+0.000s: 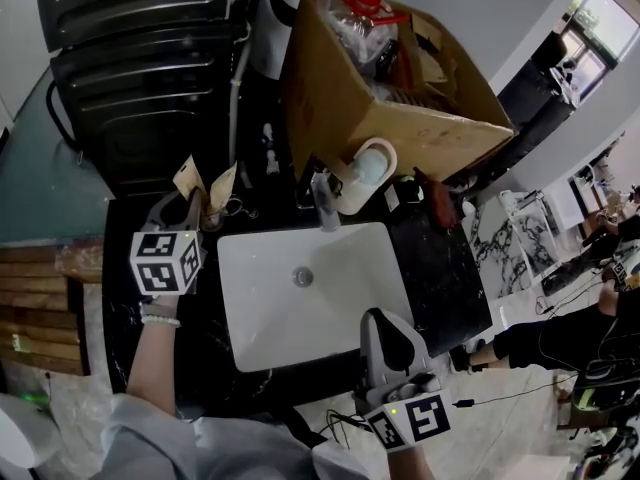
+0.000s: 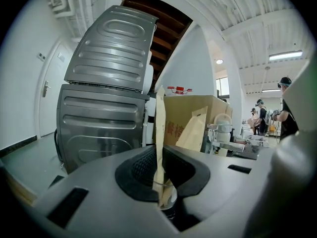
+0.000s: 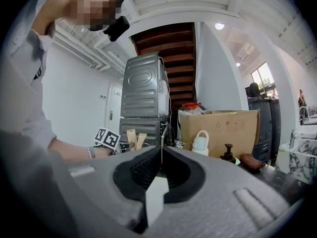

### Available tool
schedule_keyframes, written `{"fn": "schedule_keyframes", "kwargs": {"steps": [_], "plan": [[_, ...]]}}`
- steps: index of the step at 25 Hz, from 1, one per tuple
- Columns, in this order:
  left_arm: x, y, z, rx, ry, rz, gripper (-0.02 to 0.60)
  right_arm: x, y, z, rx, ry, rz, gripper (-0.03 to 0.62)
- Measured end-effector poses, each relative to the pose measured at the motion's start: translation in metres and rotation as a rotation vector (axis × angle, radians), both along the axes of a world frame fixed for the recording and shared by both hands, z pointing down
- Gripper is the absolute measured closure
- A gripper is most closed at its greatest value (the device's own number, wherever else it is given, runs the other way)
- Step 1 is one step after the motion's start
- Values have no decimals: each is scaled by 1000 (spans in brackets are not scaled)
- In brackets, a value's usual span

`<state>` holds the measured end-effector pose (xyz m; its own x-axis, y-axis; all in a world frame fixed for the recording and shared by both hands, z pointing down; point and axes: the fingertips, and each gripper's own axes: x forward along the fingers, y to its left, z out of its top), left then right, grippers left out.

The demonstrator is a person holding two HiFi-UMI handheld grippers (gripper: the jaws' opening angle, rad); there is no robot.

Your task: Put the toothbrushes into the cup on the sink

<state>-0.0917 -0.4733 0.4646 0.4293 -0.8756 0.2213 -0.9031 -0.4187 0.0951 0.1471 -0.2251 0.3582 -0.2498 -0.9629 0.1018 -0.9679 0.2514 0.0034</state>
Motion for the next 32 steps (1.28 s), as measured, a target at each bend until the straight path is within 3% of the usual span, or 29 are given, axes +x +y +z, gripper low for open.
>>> {"fn": "schedule_keyframes", "kwargs": {"steps": [11, 17, 32], "plan": [[-1, 0, 15, -42, -46, 26, 551, -6, -1, -3, -4, -5, -20, 591], [-1, 4, 18, -59, -30, 47, 480, -8, -2, -3, -4, -9, -29, 591], [-19, 40, -27, -8, 8, 32, 460, -38, -5, -16, 36, -38, -128, 591]]}}
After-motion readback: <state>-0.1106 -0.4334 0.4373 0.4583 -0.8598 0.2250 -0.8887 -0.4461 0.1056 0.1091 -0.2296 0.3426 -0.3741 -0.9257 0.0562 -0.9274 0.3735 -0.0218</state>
